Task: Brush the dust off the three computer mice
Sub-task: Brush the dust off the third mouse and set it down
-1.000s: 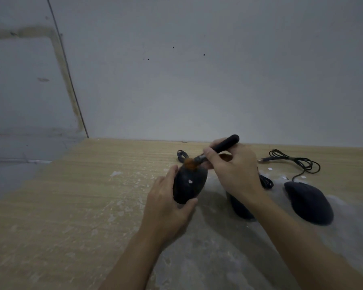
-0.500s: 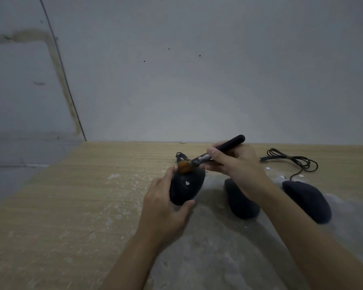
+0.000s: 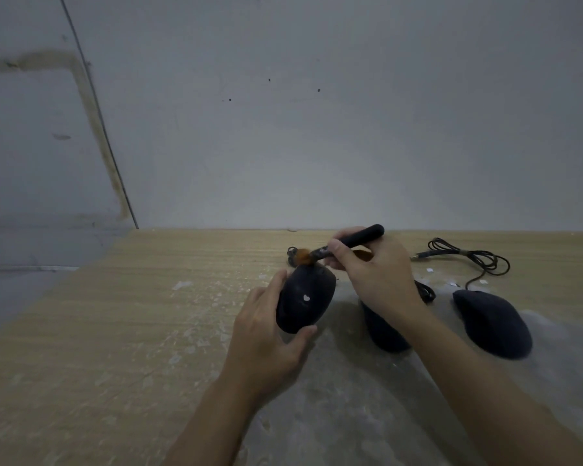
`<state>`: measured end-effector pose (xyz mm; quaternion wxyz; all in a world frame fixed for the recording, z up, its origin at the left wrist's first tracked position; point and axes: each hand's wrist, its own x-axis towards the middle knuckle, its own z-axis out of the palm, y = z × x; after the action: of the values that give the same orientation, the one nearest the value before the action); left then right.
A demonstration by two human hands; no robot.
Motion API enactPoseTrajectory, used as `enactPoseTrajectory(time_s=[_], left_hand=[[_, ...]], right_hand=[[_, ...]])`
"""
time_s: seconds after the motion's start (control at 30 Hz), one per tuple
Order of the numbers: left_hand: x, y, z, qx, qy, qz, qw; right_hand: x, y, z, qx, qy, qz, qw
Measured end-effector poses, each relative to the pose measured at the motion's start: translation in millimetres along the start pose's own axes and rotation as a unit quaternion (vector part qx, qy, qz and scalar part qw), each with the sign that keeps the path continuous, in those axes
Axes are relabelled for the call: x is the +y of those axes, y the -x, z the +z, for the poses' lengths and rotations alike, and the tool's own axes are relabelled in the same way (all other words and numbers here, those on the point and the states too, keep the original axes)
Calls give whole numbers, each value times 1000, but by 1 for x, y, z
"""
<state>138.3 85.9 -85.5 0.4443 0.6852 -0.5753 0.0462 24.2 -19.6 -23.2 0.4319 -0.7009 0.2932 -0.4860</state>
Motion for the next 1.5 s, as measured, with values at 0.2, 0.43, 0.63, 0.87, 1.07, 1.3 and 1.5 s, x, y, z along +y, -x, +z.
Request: enactPoseTrajectory(time_s=[0.2,0.43,0.63,0.87,1.07,1.3,1.5], left_hand=[[-3,0,-1,15,11,-24,1000],[-5,-1,-3,36,66,-87,993],[-9,-5,-3,55,124,-128,982],[-9,-2,-4,39,111,-121,986],[-5,-2,-4,26,60,-97,993],[-1,-6,-4,67,161,-162,971],[6,-9,-2,80,228,-168,956]], right_hand=[[-3,-7,-16,-41,-11,22,999],[-8,-8,-22,-76,2,4,997],[-11,-6,-20,-93,15,-14,995],[-13,-2,-10,-78,54,-61,994],[-14,1,-4,-110,95,-89,985],[-19,-7,-16,-23,-46,102,993],[-7,2,11,-125,-145,311,931]])
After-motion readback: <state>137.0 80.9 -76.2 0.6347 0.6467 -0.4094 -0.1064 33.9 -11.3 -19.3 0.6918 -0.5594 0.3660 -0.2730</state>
